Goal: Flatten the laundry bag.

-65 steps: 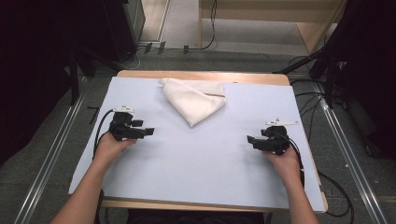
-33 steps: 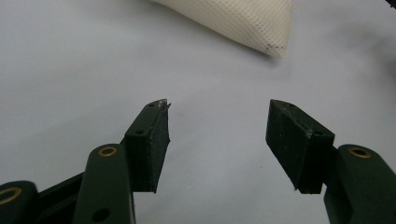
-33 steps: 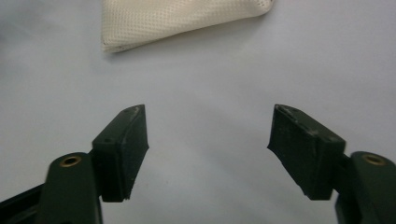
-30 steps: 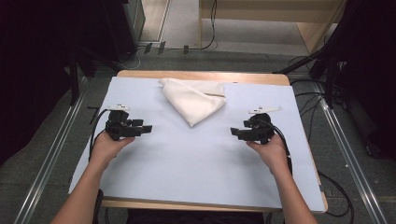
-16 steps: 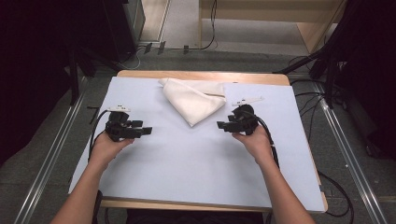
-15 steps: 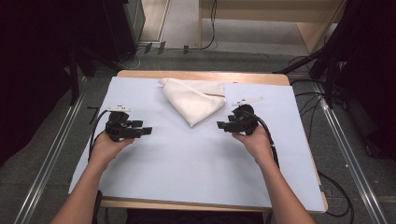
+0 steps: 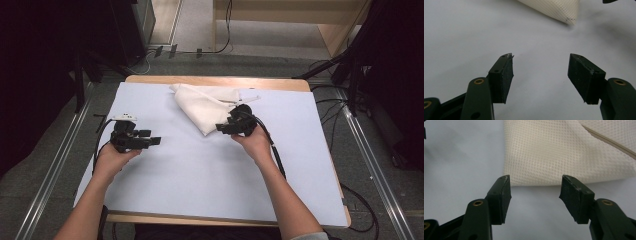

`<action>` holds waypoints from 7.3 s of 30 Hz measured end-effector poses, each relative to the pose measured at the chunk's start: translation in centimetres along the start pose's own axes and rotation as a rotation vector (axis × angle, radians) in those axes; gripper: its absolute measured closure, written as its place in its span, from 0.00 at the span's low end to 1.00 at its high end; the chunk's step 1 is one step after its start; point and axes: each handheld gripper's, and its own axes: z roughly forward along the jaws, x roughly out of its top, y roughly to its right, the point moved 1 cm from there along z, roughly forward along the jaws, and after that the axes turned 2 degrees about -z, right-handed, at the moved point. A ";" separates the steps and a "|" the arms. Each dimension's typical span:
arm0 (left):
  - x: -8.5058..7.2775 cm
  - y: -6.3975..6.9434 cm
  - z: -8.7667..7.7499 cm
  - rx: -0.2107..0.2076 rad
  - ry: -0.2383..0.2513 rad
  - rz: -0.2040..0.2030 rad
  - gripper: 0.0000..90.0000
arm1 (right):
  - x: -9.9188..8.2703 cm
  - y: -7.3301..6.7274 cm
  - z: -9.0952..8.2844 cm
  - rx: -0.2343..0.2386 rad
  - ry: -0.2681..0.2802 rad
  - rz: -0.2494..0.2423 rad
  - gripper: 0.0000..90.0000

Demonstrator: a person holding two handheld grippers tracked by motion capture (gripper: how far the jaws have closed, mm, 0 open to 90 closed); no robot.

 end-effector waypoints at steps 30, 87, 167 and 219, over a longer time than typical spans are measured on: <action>0.0 0.0 0.2 -0.011 -0.014 -0.006 0.42 | 2.4 -1.8 8.7 -0.028 -0.050 -0.007 0.37; 0.2 0.1 0.6 -0.011 -0.023 -0.007 0.42 | -4.1 -4.5 -3.1 0.124 -0.028 -0.053 0.68; 0.6 -0.3 -0.9 0.014 0.015 -0.029 0.42 | -1.0 -1.0 -5.9 0.011 0.105 0.006 0.94; -0.7 -3.8 -3.9 0.097 0.074 -0.117 0.43 | -1.1 0.8 1.6 0.041 0.009 -0.025 0.65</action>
